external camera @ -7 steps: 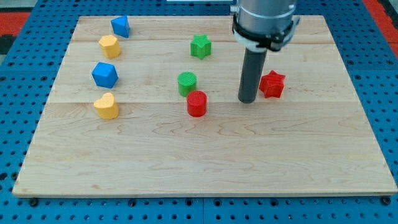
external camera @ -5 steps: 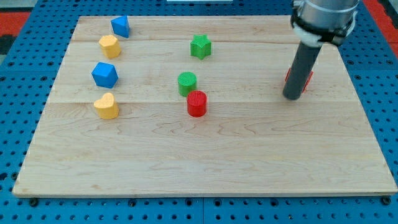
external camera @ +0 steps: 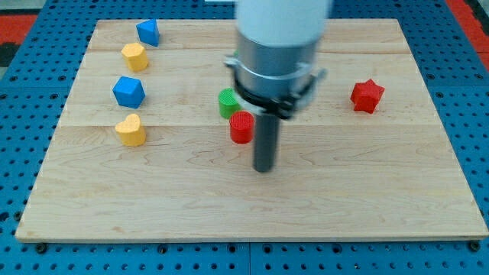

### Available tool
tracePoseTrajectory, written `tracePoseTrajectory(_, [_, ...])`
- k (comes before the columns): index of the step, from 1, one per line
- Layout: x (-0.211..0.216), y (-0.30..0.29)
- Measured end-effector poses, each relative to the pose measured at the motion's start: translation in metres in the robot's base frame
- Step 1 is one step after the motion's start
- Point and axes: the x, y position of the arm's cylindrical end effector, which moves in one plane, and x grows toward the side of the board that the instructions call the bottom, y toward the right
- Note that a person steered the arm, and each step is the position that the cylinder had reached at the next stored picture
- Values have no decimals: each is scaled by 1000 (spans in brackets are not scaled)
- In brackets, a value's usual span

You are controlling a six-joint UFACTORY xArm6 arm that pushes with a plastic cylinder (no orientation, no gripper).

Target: Push the red circle to the left side of the red star

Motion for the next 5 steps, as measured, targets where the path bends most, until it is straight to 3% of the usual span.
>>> tracePoseTrajectory(1, [-43, -19])
tracePoseTrajectory(2, [-57, 76])
tracePoseTrajectory(4, [-72, -25])
tracePoseTrajectory(5, [-103, -30])
